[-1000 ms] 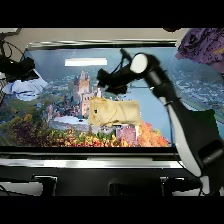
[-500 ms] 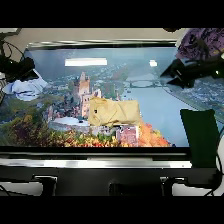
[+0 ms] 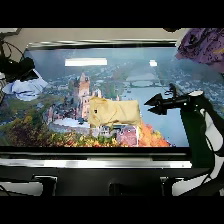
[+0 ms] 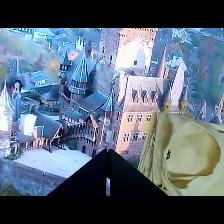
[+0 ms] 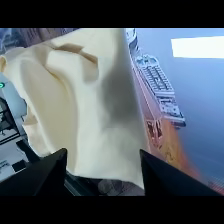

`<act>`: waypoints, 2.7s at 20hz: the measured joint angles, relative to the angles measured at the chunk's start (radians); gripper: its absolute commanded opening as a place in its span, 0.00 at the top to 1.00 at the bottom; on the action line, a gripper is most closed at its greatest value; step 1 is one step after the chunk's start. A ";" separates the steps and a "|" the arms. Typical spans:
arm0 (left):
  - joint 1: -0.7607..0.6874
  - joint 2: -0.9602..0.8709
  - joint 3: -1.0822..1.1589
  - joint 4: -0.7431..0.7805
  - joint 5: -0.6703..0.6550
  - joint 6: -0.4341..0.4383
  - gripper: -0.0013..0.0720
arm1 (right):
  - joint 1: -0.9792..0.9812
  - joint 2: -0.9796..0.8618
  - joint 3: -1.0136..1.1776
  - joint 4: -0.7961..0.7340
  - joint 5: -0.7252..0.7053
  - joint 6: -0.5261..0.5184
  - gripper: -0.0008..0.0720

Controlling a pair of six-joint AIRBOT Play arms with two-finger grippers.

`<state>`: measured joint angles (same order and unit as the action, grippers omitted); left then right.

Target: Fold the clothes and pants, and hang the long-sleeved shirts on hangers.

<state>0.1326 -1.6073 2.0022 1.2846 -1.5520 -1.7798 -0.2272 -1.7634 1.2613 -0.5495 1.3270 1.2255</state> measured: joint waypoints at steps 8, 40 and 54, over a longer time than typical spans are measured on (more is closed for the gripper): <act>0.000 0.000 0.000 0.006 0.002 0.000 0.96 | 0.112 -0.100 -0.024 0.046 -0.102 -0.059 0.52; 0.000 0.000 0.000 0.006 -0.007 0.000 0.96 | -0.300 0.086 0.745 -0.522 -0.169 0.963 0.95; 0.000 0.004 0.000 0.006 -0.073 0.000 0.96 | -0.311 0.196 0.748 -1.006 0.217 1.346 0.95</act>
<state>0.1326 -1.6032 2.0022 1.2907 -1.6253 -1.7802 -0.5385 -1.5673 2.0094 -1.5551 1.5436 2.5717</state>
